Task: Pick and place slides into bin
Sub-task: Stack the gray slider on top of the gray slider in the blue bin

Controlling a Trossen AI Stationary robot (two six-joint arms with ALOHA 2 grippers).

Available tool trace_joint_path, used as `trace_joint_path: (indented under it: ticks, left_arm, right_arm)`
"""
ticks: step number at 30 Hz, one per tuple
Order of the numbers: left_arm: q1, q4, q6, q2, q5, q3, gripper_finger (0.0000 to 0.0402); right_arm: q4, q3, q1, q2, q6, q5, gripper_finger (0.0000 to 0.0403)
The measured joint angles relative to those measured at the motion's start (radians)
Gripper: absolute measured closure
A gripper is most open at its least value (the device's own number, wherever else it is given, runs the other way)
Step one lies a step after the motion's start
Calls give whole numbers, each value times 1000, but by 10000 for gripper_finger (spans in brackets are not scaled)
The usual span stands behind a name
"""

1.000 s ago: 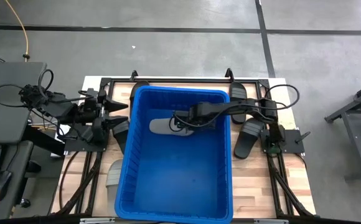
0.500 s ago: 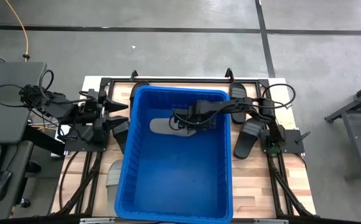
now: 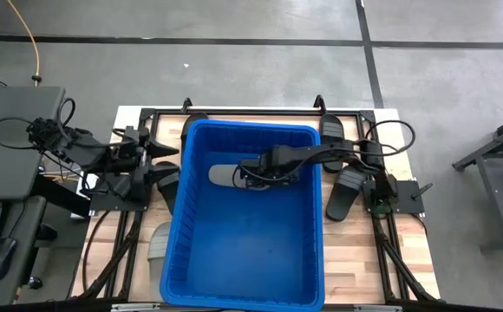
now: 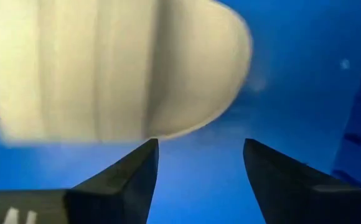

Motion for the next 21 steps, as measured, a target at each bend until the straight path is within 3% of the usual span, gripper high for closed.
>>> trace_joint_path:
  ticks: [9,15,19,21]
  left_arm:
    - [0,8,37,0,253,0,119]
    - [0,16,59,-14,411,0,119]
    - [0,23,51,-14,453,0,119]
    - [0,19,10,-13,458,0,119]
  right_arm:
    - [-159,253,61,-1,-159,4,180]
    - [-285,485,113,-1,-298,110,180]
    - [-330,627,150,-2,-439,165,180]
    - [-258,619,178,-25,-500,184,181]
